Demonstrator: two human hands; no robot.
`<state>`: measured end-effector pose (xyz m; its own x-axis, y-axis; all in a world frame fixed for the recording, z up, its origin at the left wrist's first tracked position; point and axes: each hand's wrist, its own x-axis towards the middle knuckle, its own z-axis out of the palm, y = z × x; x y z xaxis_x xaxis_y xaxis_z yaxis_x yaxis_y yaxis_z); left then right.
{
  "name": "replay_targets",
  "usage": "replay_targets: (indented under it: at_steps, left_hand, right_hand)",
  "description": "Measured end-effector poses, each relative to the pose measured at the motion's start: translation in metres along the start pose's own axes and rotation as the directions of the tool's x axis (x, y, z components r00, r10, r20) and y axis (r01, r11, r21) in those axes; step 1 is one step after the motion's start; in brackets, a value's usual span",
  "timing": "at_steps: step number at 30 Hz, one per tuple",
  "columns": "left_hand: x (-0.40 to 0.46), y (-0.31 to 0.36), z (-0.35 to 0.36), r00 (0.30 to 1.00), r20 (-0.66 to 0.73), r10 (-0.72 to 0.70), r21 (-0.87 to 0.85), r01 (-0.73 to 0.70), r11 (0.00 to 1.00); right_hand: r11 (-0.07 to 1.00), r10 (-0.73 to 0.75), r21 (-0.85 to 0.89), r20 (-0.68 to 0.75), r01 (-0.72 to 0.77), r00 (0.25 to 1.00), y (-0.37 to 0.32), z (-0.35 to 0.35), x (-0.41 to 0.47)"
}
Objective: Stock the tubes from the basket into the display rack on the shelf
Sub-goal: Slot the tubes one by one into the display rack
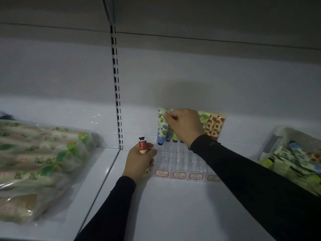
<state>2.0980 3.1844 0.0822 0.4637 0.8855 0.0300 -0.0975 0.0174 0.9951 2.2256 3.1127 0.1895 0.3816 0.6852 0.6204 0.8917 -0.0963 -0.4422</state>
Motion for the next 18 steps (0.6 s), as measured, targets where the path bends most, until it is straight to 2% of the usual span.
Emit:
replay_targets:
  at_steps: [9, 18]
  left_hand:
    - [-0.0017, 0.0026, 0.0007, 1.0, 0.01, 0.01, 0.02, -0.01, 1.0]
    - [-0.0041, 0.0046, 0.0021, 1.0, -0.003, 0.017, 0.025, -0.017, 1.0]
  right_hand:
    - [0.998, -0.003, -0.063, 0.037, 0.005, 0.999, -0.0002, 0.0053, -0.0002]
    - [0.999, 0.027, -0.037, 0.025, -0.026, 0.999, 0.0014, 0.0094, 0.0046]
